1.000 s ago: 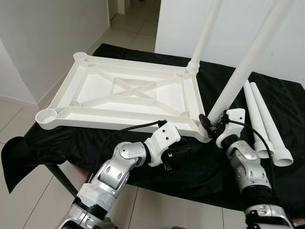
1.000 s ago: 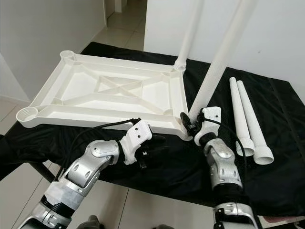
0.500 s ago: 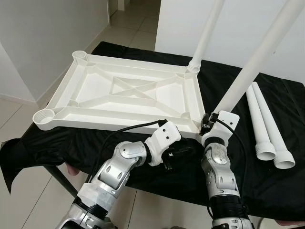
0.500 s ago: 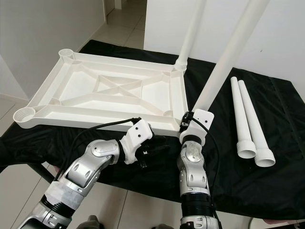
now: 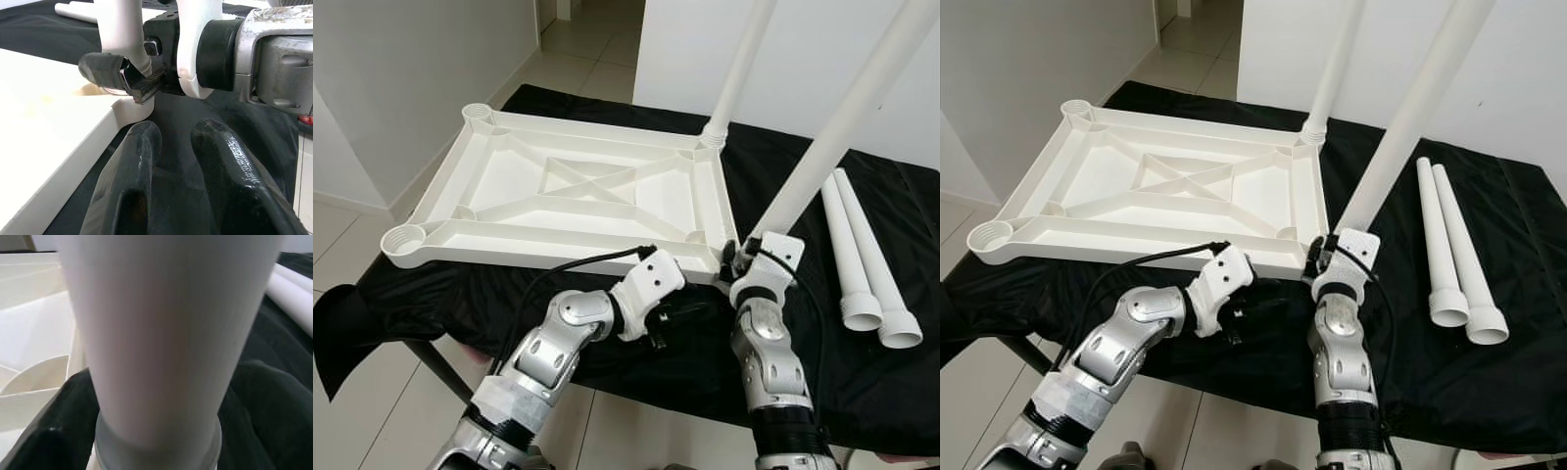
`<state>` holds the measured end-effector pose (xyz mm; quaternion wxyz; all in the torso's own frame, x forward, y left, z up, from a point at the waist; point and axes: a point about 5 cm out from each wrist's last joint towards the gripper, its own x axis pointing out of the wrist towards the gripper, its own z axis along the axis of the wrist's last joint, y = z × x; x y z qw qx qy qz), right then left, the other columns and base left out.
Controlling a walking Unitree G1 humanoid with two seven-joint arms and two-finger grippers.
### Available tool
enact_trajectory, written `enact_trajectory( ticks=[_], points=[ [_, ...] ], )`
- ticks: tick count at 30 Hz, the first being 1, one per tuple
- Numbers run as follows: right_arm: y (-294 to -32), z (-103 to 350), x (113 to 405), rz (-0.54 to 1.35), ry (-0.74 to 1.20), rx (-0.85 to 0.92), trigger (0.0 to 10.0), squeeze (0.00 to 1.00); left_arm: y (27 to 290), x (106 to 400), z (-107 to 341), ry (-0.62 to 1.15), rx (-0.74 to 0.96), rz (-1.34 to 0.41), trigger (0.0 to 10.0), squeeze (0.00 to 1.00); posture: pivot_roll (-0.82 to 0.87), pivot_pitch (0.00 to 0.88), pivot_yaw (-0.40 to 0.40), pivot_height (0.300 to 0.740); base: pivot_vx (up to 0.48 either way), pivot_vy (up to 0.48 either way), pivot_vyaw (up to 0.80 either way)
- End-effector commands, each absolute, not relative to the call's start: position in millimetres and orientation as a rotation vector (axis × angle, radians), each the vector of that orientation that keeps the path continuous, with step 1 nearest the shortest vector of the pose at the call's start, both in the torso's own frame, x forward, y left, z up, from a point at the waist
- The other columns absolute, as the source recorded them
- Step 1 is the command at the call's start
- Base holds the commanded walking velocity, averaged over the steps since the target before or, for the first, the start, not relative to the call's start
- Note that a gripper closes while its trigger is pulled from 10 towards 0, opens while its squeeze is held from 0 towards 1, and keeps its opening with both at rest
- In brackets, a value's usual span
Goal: Building children table
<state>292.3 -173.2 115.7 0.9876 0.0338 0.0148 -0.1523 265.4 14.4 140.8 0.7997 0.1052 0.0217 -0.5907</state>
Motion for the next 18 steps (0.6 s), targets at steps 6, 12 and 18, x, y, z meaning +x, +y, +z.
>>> enact_trajectory(
  ticks=[6,12,18],
  points=[
    [-202,119,289,-0.184,0.01,0.066,10.0,0.0,12,267,145,0.036,0.227,-1.253,10.0,0.0,0.06,0.0,-0.066,0.74,0.0,0.0,0.0],
    [-219,124,295,0.049,-0.002,-0.033,10.0,0.0,10,270,147,0.027,0.233,-1.258,10.0,0.0,0.05,0.0,-0.06,0.74,0.0,0.0,0.0],
    [-224,131,305,0.201,-0.028,-0.108,10.0,0.0,9,272,149,0.02,0.24,-1.261,10.0,0.0,0.06,0.0,-0.056,0.74,0.0,0.0,0.0]
  ],
)
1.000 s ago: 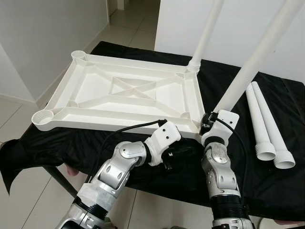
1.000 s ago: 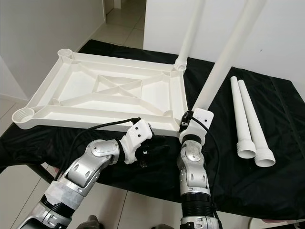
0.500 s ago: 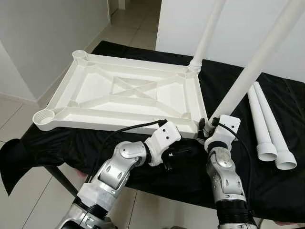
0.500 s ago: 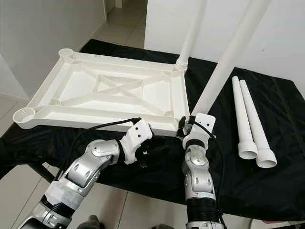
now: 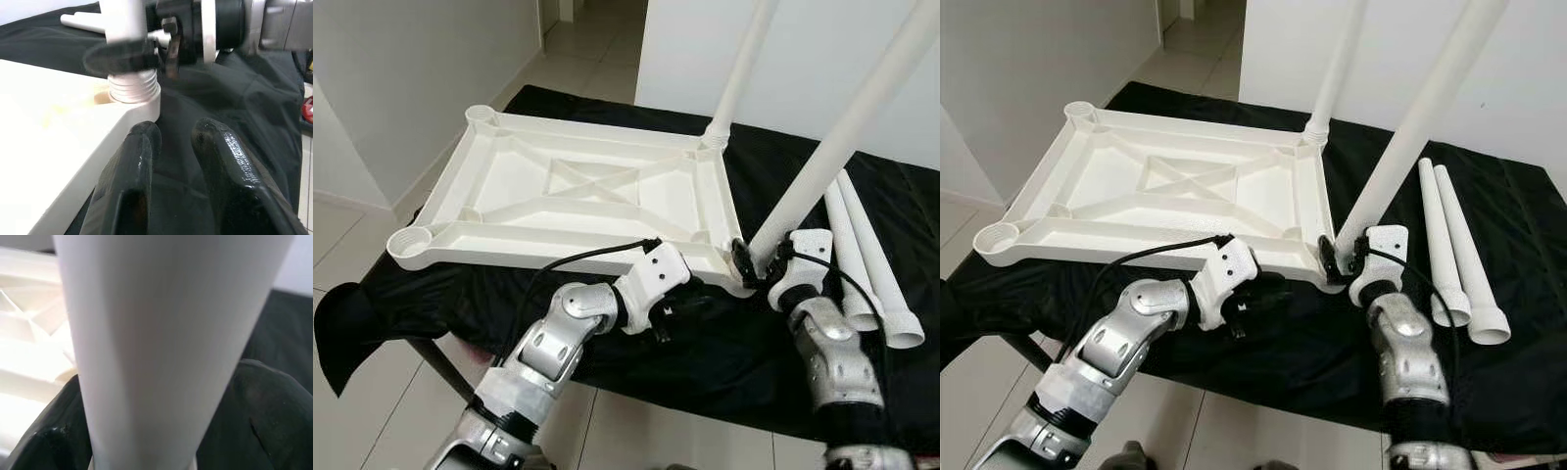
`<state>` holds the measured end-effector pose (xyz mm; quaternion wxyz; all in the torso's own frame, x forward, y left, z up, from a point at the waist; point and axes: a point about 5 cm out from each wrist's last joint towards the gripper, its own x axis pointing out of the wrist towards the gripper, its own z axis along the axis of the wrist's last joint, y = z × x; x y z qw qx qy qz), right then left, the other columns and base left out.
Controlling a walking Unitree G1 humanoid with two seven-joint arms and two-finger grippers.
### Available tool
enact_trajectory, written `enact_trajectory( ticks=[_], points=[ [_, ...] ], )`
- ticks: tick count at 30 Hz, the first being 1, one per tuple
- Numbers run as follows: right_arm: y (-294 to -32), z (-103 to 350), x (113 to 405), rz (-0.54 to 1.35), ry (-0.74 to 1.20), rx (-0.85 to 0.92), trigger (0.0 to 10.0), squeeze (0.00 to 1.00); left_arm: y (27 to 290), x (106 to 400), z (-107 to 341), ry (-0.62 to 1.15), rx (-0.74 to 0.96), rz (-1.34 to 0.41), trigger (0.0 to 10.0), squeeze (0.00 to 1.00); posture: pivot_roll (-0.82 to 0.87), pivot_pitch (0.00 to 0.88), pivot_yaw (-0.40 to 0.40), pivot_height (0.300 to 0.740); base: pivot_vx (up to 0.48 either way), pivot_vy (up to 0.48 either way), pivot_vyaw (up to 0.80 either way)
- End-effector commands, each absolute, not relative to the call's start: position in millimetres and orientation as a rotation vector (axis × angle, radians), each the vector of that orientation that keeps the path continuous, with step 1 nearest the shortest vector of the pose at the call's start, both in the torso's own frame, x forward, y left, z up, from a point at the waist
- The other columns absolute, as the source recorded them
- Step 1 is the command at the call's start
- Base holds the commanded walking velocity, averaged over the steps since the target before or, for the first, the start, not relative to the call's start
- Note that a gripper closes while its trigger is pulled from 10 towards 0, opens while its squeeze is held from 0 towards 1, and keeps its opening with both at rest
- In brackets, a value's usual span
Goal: Building children table
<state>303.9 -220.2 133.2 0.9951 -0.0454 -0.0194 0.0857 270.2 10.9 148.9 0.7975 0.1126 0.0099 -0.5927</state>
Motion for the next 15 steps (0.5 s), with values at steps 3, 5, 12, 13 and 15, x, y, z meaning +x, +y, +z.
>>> enact_trajectory(
  ticks=[3,5,12,13,15],
  points=[
    [-220,137,314,0.345,-0.037,-0.128,10.0,0.0,10,273,150,0.017,0.244,-1.257,10.0,0.0,0.07,0.0,-0.058,0.74,0.0,0.0,0.0],
    [-219,138,316,0.374,-0.039,-0.14,10.0,0.0,10,273,150,0.017,0.244,-1.255,10.0,0.0,0.07,0.0,-0.059,0.74,0.0,0.0,0.0],
    [-214,132,323,0.504,-0.004,-0.126,0.0,0.0,10,272,152,0.012,0.24,-1.248,10.0,0.0,0.09,0.0,-0.069,0.74,0.0,0.0,0.0],
    [-214,132,323,0.504,-0.004,-0.126,0.0,0.0,10,272,152,0.012,0.24,-1.248,10.0,0.0,0.09,0.0,-0.069,0.74,0.0,0.0,0.0],
    [-216,128,323,0.504,0.02,-0.121,0.0,0.0,11,273,151,0.013,0.24,-1.242,10.0,0.0,0.09,0.0,-0.071,0.74,0.0,0.0,0.0]
  ],
)
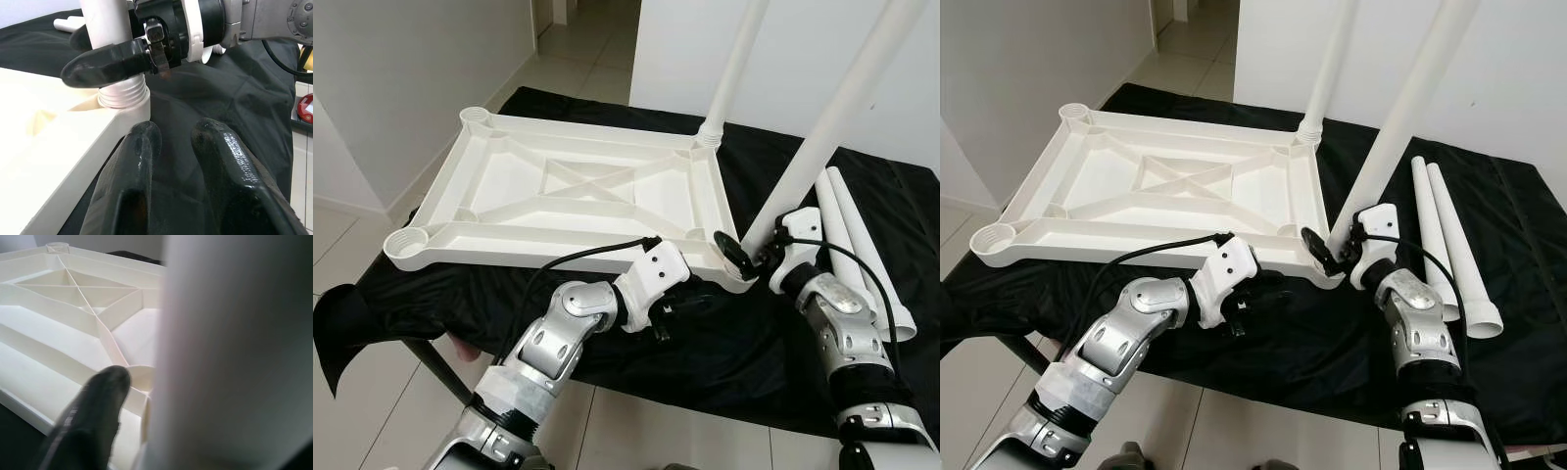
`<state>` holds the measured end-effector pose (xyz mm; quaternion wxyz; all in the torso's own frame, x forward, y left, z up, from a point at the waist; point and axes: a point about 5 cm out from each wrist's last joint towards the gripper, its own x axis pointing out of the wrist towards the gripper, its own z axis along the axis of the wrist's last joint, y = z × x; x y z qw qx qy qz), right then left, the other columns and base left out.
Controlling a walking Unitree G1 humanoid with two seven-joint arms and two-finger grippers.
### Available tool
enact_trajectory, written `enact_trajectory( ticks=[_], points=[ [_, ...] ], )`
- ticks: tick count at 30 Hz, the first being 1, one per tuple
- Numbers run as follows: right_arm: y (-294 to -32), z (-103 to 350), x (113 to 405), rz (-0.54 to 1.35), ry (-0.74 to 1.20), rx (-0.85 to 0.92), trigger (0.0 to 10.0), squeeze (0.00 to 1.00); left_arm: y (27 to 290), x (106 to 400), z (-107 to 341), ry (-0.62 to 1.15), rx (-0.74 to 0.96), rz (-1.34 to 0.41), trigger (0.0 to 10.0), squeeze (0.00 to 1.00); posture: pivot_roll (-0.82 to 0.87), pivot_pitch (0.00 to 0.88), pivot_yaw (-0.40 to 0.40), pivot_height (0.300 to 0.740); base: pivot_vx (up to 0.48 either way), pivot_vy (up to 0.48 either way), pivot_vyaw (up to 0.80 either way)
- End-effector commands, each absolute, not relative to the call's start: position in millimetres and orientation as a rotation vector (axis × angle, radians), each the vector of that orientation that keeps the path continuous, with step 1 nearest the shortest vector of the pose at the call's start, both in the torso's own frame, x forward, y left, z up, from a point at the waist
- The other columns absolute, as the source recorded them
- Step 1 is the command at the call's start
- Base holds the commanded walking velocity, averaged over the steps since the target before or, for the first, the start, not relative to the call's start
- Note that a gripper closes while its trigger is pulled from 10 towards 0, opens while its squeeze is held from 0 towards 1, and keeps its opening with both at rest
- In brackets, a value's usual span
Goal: Building children table
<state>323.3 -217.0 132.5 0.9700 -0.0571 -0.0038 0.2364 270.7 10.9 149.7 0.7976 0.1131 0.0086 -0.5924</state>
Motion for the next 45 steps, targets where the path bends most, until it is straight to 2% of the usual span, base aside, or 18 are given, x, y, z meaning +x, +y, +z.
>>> enact_trajectory(
  ticks=[1,12,13,19,27,33,36,39,42,45],
  points=[
    [-218,125,322,0.5,0.031,-0.108,0.0,0.0,11,273,152,0.013,0.238,-1.238,10.0,0.0,0.1,0.0,-0.073,0.74,0.0,0.0,0.0],
    [-228,112,317,0.478,0.058,-0.039,0.0,0.0,12,272,151,0.018,0.233,-1.232,10.0,0.0,0.09,0.0,-0.066,0.74,0.0,0.0,0.0],
    [-225,111,317,0.455,0.057,-0.02,10.0,0.0,11,272,150,0.019,0.233,-1.234,10.0,0.0,0.08,0.0,-0.066,0.74,0.0,0.0,0.0],
    [-209,105,317,0.331,0.065,-0.01,10.0,0.0,5,268,148,0.015,0.229,-1.253,10.0,0.0,0.07,0.0,-0.068,0.74,0.0,0.0,0.0],
    [-202,104,312,0.13,0.049,0.015,10.0,0.0,2,267,149,0.013,0.218,-1.254,10.0,0.0,0.06,0.0,-0.071,0.74,0.0,0.0,0.0],
    [-191,105,303,-0.085,0.044,0.041,10.0,0.0,3,267,148,0.015,0.218,-1.252,10.0,0.0,0.06,0.0,-0.07,0.74,0.0,0.0,0.0],
    [-180,111,297,-0.306,0.029,0.124,10.0,0.0,4,268,148,0.016,0.223,-1.253,10.0,0.0,0.06,0.0,-0.075,0.74,0.0,0.0,0.0],
    [-169,113,294,-0.361,0.021,0.16,10.0,0.0,3,269,149,0.014,0.22,-1.249,10.0,0.0,0.06,0.0,-0.074,0.74,0.0,0.0,0.0],
    [-156,115,294,-0.31,0.016,0.155,10.0,0.0,2,269,149,0.016,0.213,-1.247,10.0,0.0,0.06,0.0,-0.074,0.74,0.0,0.0,0.0],
    [-155,121,293,-0.285,-0.01,0.165,10.0,0.0,2,267,148,0.016,0.216,-1.253,10.0,0.0,0.06,0.0,-0.077,0.74,0.0,0.0,0.0]
  ],
)
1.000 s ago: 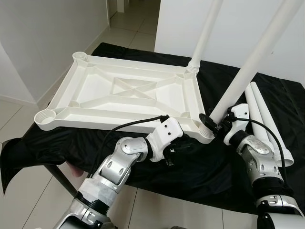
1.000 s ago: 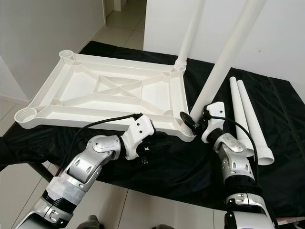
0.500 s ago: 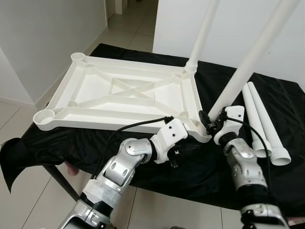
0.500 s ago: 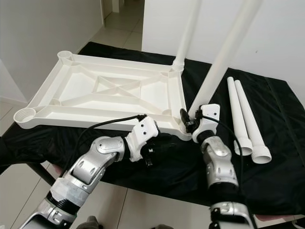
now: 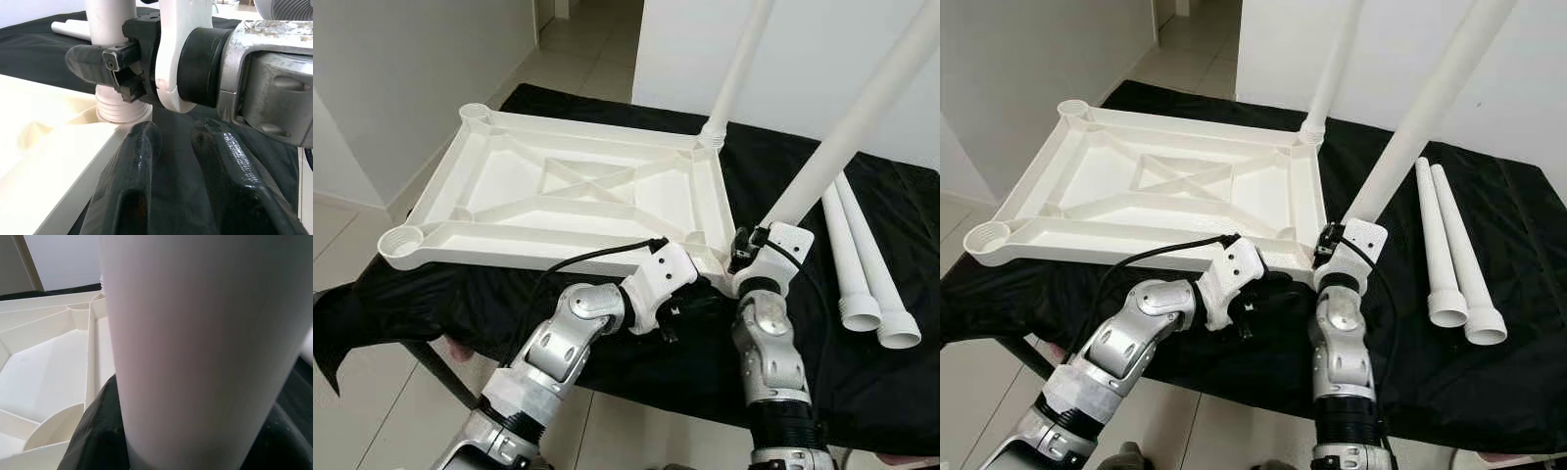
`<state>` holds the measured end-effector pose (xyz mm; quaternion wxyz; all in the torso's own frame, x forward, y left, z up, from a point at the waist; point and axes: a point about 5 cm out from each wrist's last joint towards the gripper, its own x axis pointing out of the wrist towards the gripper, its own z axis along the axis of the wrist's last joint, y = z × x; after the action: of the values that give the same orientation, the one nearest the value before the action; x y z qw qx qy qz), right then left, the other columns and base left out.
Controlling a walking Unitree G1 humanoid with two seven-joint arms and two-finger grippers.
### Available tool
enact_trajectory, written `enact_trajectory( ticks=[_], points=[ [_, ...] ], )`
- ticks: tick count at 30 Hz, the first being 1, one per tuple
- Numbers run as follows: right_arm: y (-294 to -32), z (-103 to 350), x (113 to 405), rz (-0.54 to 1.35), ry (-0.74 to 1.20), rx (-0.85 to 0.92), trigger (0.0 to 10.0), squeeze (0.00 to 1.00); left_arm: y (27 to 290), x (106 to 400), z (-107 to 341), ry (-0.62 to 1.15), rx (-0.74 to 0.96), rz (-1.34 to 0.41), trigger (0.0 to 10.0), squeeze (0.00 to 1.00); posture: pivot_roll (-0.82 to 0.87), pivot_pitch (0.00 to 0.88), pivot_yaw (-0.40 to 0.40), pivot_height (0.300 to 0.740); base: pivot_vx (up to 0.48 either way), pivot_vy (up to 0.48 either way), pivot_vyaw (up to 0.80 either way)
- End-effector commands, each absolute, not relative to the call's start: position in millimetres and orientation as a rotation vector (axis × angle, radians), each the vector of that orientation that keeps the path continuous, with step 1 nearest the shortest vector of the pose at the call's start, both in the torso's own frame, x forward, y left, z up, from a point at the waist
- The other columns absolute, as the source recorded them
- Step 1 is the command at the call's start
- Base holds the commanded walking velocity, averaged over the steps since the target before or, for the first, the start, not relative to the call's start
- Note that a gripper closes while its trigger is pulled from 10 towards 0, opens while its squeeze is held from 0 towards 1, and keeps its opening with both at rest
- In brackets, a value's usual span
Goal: Building children table
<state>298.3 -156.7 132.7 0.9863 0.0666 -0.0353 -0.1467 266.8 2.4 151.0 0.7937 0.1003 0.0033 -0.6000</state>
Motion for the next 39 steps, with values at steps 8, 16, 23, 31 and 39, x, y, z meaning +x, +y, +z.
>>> enact_trajectory(
  ticks=[8,16,23,31,39],
  points=[
    [-158,130,290,-0.24,-0.066,0.203,10.0,1.0,1,267,148,0.015,0.213,-1.254,10.0,0.0,0.05,0.0,-0.087,0.74,0.0,0.0,0.0],
    [-177,126,279,-0.177,-0.082,0.163,10.0,1.0,-1,267,148,0.01,0.207,-1.249,10.0,0.0,0.05,0.0,-0.093,0.74,0.0,0.0,0.0],
    [-200,124,278,-0.035,-0.074,0.085,10.0,0.0,0,270,150,0.006,0.209,-1.245,10.0,0.0,0.05,0.0,-0.087,0.74,0.0,0.0,0.0],
    [-210,130,287,0.252,-0.073,-0.03,10.0,0.0,1,271,151,0.004,0.214,-1.249,10.0,0.0,0.05,0.0,-0.069,0.74,0.0,0.0,0.0],
    [-208,130,302,0.411,-0.035,-0.073,10.0,0.0,2,271,153,0.001,0.222,-1.254,10.0,0.0,0.07,0.0,-0.069,0.74,0.0,0.0,0.0]
  ],
)
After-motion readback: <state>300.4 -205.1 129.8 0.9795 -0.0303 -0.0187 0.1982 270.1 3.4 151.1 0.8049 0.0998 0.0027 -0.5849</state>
